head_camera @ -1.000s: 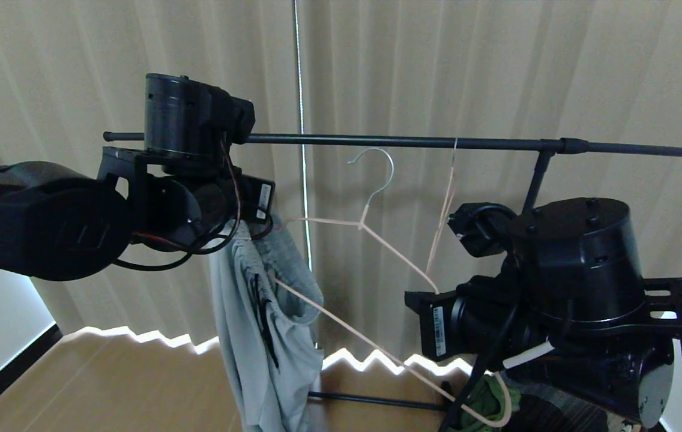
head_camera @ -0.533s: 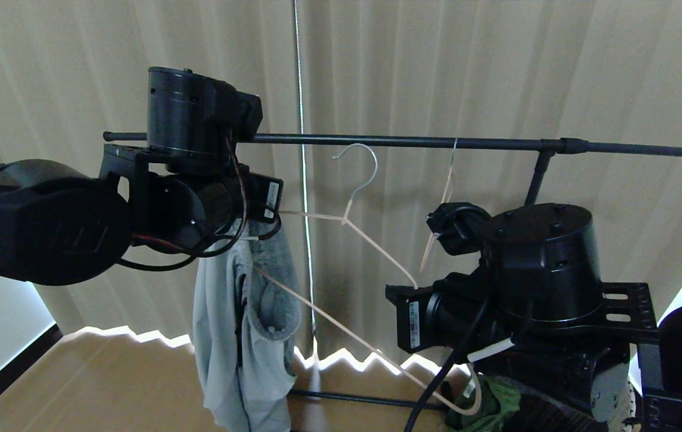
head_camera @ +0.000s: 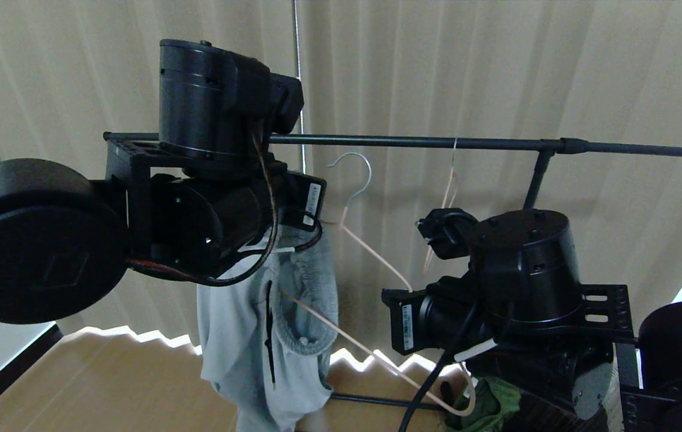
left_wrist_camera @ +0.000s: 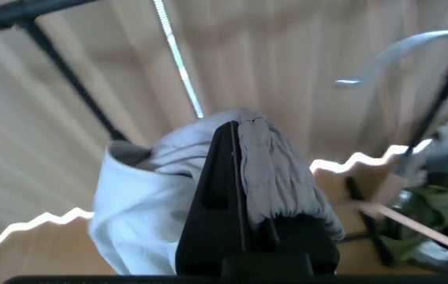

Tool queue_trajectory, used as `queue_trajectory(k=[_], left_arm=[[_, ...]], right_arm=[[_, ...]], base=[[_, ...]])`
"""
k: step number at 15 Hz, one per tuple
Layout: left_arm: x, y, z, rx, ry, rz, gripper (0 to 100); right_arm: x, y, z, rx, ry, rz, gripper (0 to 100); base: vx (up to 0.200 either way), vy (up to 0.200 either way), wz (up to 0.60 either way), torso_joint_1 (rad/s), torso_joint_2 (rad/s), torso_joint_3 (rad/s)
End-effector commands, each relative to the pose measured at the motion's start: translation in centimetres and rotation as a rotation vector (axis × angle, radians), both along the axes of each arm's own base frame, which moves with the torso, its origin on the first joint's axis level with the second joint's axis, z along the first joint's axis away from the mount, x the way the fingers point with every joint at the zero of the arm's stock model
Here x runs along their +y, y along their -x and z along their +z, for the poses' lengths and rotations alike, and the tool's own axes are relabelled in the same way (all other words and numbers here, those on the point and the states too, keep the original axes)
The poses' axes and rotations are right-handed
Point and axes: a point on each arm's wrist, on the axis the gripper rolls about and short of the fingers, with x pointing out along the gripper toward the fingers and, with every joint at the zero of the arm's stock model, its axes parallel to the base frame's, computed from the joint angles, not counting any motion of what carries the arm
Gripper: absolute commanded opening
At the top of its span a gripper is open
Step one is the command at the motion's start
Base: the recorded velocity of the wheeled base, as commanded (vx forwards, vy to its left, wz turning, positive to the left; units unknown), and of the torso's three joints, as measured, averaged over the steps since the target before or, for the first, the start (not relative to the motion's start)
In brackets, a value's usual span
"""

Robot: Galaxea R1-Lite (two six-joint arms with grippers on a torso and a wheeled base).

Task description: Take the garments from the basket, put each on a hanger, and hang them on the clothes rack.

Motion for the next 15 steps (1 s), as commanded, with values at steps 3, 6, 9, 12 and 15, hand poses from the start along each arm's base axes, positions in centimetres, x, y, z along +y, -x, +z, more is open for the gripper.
queue_trajectory(k=[3, 6, 9, 12, 15], left_arm=[[-1.4, 2.1, 0.5, -0.002, 0.044, -0.067, 0], [-0.4, 1.1, 0.0, 0.007, 0.027, -0.02, 0], [2.3, -0.6, 0.2, -0.01, 0.007, 0.117, 0], [3.6, -1.0, -0.1, -0.008, -0.027, 0.151, 0], [3.4, -1.0, -0.2, -0.003, -0.031, 0.146, 0]], right_arm=[[0.0, 0.0, 0.0, 0.002, -0.002, 0.002, 0], [0.0, 0.0, 0.2, -0.02, -0.021, 0.0, 0], [-1.2, -0.9, 0.6, -0.032, -0.031, -0.053, 0], [-2.6, -0.9, 1.6, -0.053, -0.055, -0.083, 0], [-3.1, -0.6, 2.4, -0.07, -0.073, -0.082, 0]], base=[[0.0, 0.0, 0.0, 0.0, 0.0, 0.0], [0.0, 0.0, 0.0, 0.0, 0.0, 0.0], [0.0, 0.0, 0.0, 0.0, 0.0, 0.0], [0.0, 0.0, 0.0, 0.0, 0.0, 0.0], [0.0, 0.0, 0.0, 0.0, 0.0, 0.0]])
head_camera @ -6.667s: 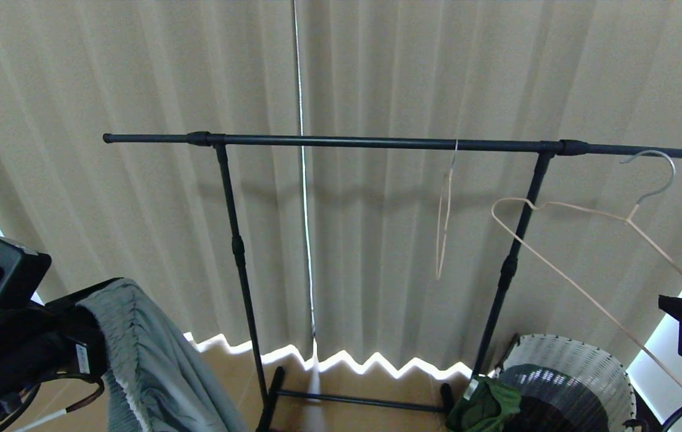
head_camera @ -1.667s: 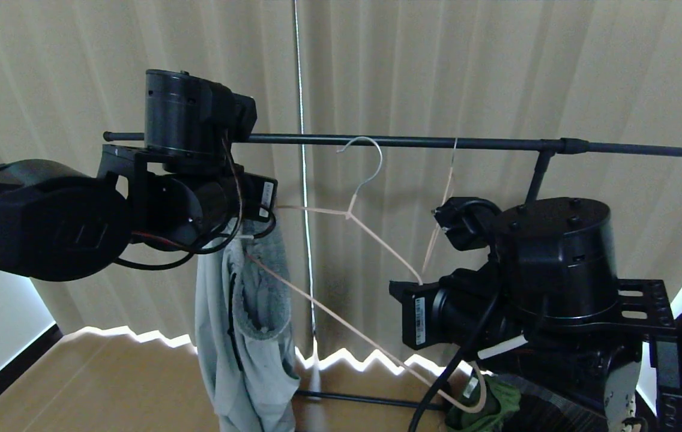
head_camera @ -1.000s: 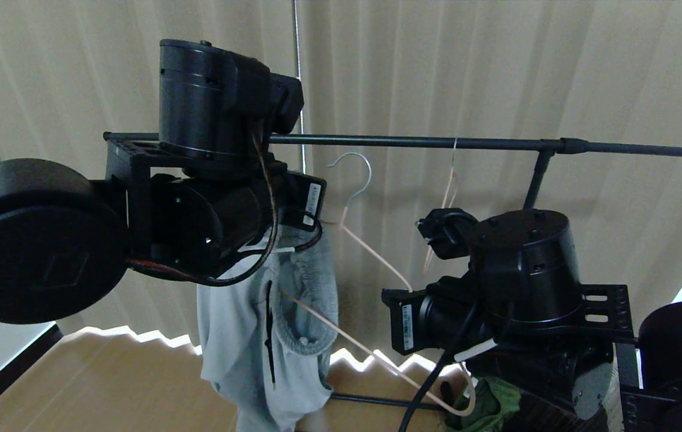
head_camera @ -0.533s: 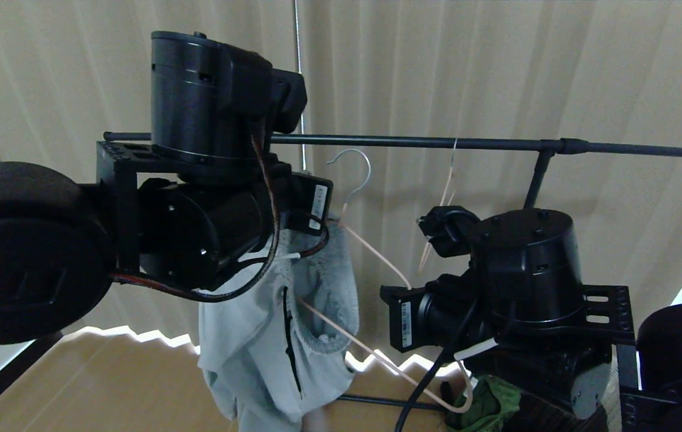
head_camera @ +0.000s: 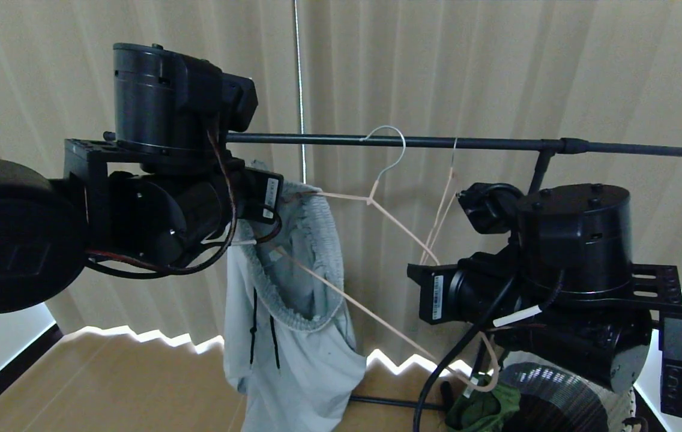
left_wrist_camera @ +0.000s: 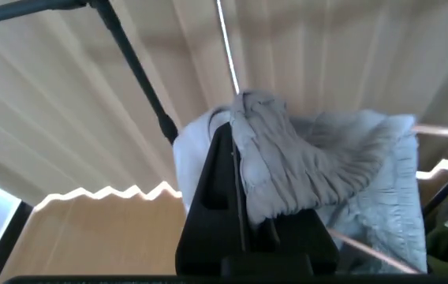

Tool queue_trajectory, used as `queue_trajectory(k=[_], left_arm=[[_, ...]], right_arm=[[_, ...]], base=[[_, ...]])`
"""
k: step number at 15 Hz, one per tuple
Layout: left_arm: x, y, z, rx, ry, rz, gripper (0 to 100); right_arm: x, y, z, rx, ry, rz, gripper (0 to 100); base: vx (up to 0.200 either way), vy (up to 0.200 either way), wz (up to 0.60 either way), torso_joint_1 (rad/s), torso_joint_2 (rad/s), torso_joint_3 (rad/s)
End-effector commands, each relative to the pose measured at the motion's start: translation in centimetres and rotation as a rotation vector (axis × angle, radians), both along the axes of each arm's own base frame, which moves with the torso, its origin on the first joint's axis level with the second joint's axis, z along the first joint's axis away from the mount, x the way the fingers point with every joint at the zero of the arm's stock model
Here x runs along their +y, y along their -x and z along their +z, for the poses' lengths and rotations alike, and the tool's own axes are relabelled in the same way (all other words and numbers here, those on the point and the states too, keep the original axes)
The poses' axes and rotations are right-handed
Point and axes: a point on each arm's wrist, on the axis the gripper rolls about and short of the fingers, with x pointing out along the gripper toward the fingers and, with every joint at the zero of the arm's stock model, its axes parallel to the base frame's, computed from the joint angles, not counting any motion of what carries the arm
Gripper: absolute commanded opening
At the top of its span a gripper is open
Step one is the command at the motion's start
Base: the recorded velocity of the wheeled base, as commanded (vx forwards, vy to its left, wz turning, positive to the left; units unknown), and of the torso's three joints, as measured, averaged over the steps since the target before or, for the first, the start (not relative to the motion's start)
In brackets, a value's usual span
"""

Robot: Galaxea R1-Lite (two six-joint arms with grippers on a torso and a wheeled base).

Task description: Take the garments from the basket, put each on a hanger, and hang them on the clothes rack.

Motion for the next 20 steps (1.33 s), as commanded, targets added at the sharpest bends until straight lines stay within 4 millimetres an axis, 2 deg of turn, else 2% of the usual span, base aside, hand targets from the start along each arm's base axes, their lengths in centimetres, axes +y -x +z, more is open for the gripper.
queue_trajectory(k=[1, 6, 10, 16, 20], left_arm=[[-0.7, 0.4, -0.1, 0.0, 0.0, -0.025, 0], [-4.0, 2.2, 0.2, -0.008, 0.041, -0.134, 0], [-5.7, 2.5, -0.4, 0.004, 0.056, -0.19, 0], [-4.8, 2.4, -2.3, 0.056, 0.009, -0.169, 0], [-3.8, 3.7, -2.8, 0.072, -0.008, -0.181, 0]], right_arm=[[-0.2, 0.2, 0.6, -0.015, -0.017, 0.0, 0], [1.2, -0.3, -0.6, 0.013, 0.009, 0.021, 0], [2.2, -0.5, -1.3, 0.006, 0.013, 0.045, 0], [2.1, -0.4, -1.2, -0.008, 0.024, 0.059, 0], [2.1, -0.5, -1.0, -0.036, 0.033, 0.073, 0]], base=[[0.0, 0.0, 0.0, 0.0, 0.0, 0.0], [0.0, 0.0, 0.0, 0.0, 0.0, 0.0], [0.0, 0.0, 0.0, 0.0, 0.0, 0.0], [0.0, 0.0, 0.0, 0.0, 0.0, 0.0], [0.0, 0.0, 0.0, 0.0, 0.0, 0.0]])
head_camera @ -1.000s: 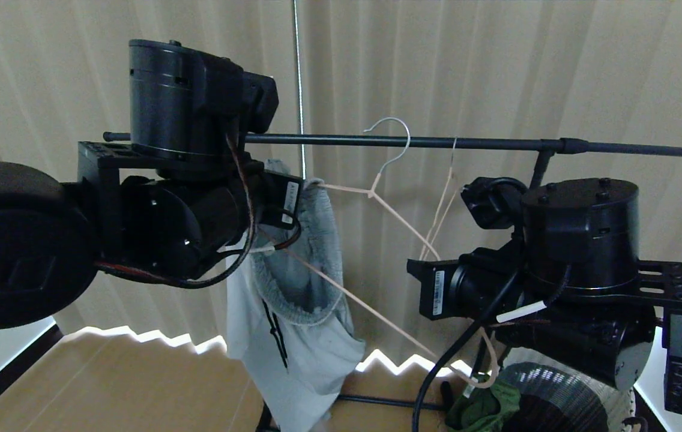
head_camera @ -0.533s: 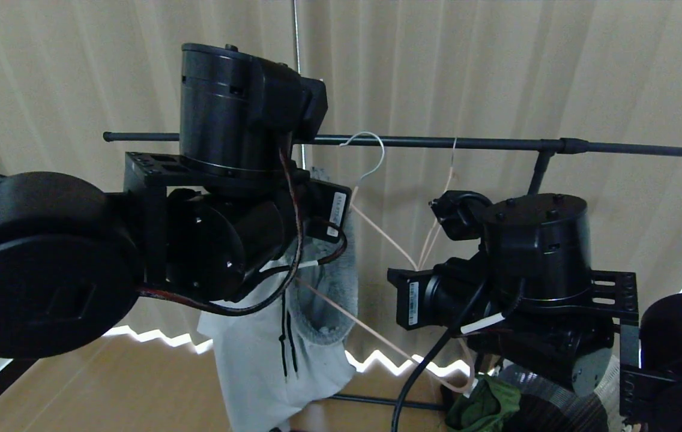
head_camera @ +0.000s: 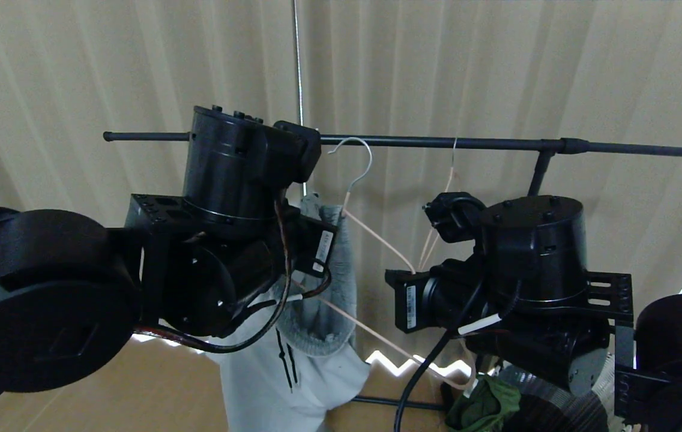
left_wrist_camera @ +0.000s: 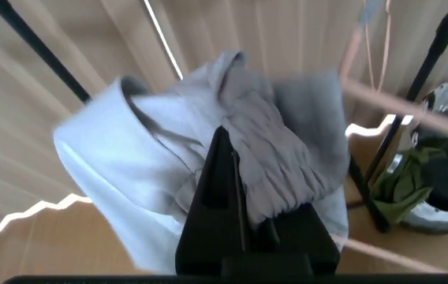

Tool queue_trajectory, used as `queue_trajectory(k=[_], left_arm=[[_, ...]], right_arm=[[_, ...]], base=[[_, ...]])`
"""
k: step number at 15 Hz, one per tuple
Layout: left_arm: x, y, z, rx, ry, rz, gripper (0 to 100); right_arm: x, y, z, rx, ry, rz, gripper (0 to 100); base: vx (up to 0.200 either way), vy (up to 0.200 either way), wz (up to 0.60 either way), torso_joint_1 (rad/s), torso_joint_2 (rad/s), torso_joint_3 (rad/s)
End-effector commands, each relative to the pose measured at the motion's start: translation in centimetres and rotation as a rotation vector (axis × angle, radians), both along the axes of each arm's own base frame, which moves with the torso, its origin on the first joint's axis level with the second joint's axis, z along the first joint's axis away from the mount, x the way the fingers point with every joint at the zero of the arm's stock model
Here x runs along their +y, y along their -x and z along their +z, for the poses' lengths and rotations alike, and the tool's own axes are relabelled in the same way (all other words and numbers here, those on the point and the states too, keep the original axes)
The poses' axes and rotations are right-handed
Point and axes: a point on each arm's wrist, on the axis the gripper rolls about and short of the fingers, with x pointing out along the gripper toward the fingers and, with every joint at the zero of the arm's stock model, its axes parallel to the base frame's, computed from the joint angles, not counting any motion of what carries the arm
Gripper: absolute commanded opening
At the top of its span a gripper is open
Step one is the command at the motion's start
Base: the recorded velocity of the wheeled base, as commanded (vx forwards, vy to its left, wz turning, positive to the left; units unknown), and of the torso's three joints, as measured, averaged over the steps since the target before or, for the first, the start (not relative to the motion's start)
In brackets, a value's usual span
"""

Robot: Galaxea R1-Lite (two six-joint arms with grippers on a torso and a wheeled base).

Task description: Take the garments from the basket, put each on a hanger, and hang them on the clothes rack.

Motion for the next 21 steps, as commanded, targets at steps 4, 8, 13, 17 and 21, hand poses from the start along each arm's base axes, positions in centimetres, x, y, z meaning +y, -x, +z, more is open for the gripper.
queue_trajectory(k=[4, 8, 13, 17, 21], left_arm=[[0.7, 1.7, -0.4, 0.015, -0.015, -0.035, 0], [1.1, 2.0, -0.7, 0.025, -0.027, -0.04, 0], [1.6, 2.5, -0.7, 0.029, -0.025, -0.054, 100], [2.4, 3.4, -1.1, 0.046, -0.025, -0.083, 100], [4.7, 5.6, -0.7, 0.042, 0.0, -0.121, 100]], right_arm=[[0.1, -0.2, 0.5, -0.069, -0.009, 0.027, 0], [0.0, -0.1, 0.7, -0.08, -0.004, 0.033, 0], [-0.2, 0.1, 1.3, -0.092, -0.015, 0.033, 0], [-0.4, 0.1, 1.5, -0.096, -0.019, 0.033, 0], [-2.1, -1.1, 2.1, -0.123, -0.004, -0.009, 0]], base=[[0.0, 0.0, 0.0, 0.0, 0.0, 0.0], [0.0, 0.0, 0.0, 0.0, 0.0, 0.0], [0.0, 0.0, 0.0, 0.0, 0.0, 0.0], [0.0, 0.0, 0.0, 0.0, 0.0, 0.0], [0.0, 0.0, 0.0, 0.0, 0.0, 0.0]])
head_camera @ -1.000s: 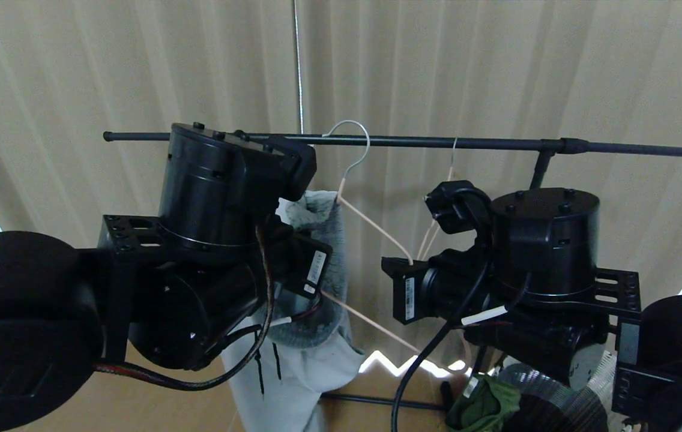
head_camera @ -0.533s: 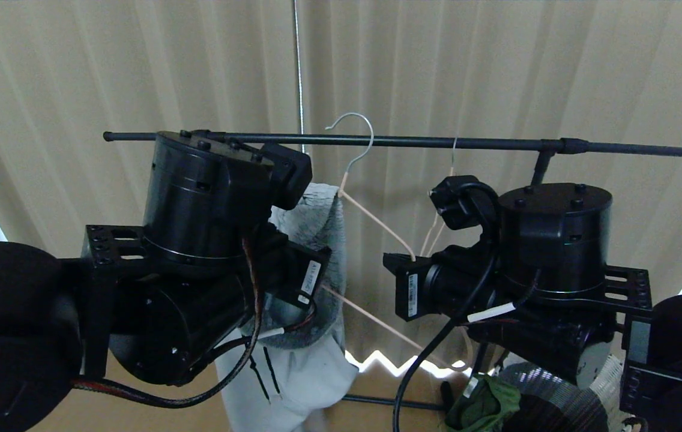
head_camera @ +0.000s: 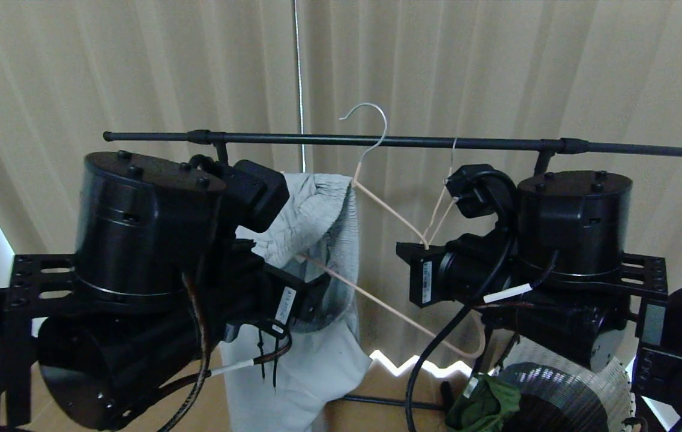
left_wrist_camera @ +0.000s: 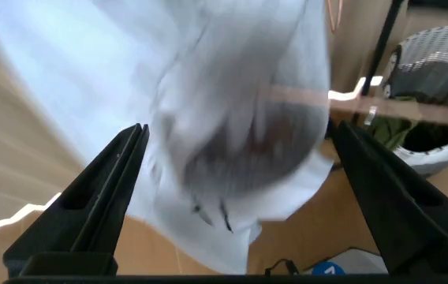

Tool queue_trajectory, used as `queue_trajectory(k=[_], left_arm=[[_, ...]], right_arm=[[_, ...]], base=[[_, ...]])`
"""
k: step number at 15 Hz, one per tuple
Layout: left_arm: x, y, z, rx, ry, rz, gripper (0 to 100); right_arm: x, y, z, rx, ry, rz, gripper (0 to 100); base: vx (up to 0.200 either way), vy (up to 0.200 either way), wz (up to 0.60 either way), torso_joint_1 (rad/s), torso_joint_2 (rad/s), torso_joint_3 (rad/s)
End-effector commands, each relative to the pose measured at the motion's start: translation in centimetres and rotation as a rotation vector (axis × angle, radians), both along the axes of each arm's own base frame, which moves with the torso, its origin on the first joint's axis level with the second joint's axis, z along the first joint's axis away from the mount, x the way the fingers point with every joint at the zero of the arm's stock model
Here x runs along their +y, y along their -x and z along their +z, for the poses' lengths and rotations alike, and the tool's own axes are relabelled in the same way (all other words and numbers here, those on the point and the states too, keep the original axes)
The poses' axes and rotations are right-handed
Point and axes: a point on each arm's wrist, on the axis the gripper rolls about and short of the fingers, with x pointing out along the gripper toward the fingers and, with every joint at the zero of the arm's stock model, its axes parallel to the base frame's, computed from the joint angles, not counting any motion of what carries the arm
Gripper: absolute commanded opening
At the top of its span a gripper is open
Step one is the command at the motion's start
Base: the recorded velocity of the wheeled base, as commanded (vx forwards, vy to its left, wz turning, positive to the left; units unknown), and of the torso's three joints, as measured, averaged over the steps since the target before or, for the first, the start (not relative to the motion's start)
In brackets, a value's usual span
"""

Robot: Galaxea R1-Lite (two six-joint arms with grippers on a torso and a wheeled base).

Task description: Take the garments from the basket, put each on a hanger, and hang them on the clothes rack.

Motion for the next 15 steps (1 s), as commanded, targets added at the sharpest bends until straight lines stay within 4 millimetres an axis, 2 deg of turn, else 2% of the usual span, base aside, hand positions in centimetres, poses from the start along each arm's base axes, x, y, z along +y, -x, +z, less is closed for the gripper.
queue_trajectory(k=[1, 2, 5, 7, 10, 12, 13, 14, 15], left_arm=[[1.9, 1.6, 1.0, -0.03, 0.037, -0.006, 100], [2.1, 1.7, 1.2, -0.035, 0.043, -0.004, 100], [5.2, 2.8, 1.8, -0.069, 0.066, 0.054, 100], [7.1, 2.6, 2.4, -0.103, 0.059, 0.109, 100], [9.0, 2.6, 3.3, -0.143, 0.037, 0.077, 100], [10.6, 1.8, 3.9, -0.198, 0.006, 0.028, 100], [10.6, 1.8, 3.9, -0.198, 0.006, 0.028, 100], [11.9, 0.6, 4.8, -0.319, -0.039, -0.058, 100], [12.1, -0.2, 4.8, -0.359, -0.071, -0.129, 100]], right_arm=[[-1.0, -0.3, 0.7, -0.019, -0.004, -0.016, 0], [-1.1, -0.3, 0.7, -0.024, 0.001, -0.018, 0], [-2.7, -0.9, 0.8, -0.046, 0.048, -0.026, 0], [-3.5, -1.7, 0.6, -0.04, 0.053, -0.029, 0], [-4.2, -2.1, 0.7, -0.038, 0.053, 0.0, 0], [-4.3, -1.8, 1.0, -0.052, 0.061, 0.013, 0], [-4.3, -1.8, 1.0, -0.052, 0.061, 0.013, 0], [-4.5, -1.7, 1.1, -0.056, 0.071, 0.014, 0], [-4.6, -1.6, 1.0, -0.056, 0.082, 0.018, 0]], base=[[0.0, 0.0, 0.0, 0.0, 0.0, 0.0], [0.0, 0.0, 0.0, 0.0, 0.0, 0.0], [0.0, 0.0, 0.0, 0.0, 0.0, 0.0], [0.0, 0.0, 0.0, 0.0, 0.0, 0.0], [0.0, 0.0, 0.0, 0.0, 0.0, 0.0], [0.0, 0.0, 0.0, 0.0, 0.0, 0.0], [0.0, 0.0, 0.0, 0.0, 0.0, 0.0], [0.0, 0.0, 0.0, 0.0, 0.0, 0.0], [0.0, 0.0, 0.0, 0.0, 0.0, 0.0]])
